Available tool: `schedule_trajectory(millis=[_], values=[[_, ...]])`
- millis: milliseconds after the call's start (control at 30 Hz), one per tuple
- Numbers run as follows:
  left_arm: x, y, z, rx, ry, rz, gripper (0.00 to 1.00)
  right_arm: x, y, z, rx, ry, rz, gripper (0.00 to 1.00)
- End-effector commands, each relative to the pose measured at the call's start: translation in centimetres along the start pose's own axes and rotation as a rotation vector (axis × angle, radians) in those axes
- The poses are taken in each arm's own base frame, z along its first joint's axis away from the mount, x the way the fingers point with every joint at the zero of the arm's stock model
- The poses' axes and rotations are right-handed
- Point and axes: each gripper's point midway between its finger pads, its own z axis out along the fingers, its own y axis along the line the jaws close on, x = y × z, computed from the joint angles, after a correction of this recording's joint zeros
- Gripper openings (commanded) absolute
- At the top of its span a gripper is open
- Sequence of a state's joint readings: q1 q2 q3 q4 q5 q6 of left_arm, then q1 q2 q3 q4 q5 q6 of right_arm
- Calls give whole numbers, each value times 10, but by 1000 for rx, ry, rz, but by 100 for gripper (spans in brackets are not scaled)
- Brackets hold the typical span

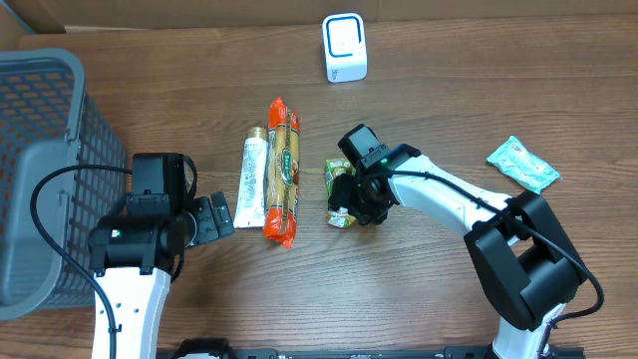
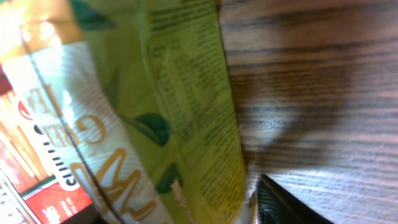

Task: Scan the item barcode
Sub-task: 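Grasp the green tea juice carton with the right gripper and lift, then hold the juice carton up to the white scanner with right gripper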

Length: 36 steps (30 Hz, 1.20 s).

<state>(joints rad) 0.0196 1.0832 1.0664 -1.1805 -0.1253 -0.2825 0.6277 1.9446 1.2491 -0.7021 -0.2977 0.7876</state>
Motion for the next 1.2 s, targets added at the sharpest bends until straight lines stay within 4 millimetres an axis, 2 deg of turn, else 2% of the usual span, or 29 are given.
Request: schedule_trajectory(millis=[0,100,300,400,500,567,600,667,700,733,900,1167], values=[[-1,2,1,-12,-4,-9,100,-8,3,-3,3,-33,-5,46],[-1,2,1,-12,-4,-10,100,-14,7,-5,-28,-44,-65,38],[-1,2,1,-12,-4,-10,100,-16,15,-11,-81,-28,-135,13],[-1,2,1,-12,-4,-10,100,-22,24,-24,-113,-36,-211,6],[-1,2,1,-12,-4,-9,99,-33,33,-54,-169,-64,-254,4],[-1,2,1,-12,-4,-9,100,-38,46,-82,-284,-72,-296,4],[-1,2,1,-12,-4,-10,100,-38,48,-86,-304,-71,-304,4],[-1,2,1,-12,-4,-9,100,-37,62,-112,-463,-55,-375,4],[-1,2,1,-12,-4,-9,100,-33,73,-135,-600,-39,-444,4],[-1,2,1,-12,-4,-9,100,-27,83,-176,-839,-4,-537,4],[-1,2,1,-12,-4,-9,100,-13,83,-250,-1238,42,-742,4],[-1,2,1,-12,-4,-9,100,-26,73,-258,-1232,7,-710,4]])
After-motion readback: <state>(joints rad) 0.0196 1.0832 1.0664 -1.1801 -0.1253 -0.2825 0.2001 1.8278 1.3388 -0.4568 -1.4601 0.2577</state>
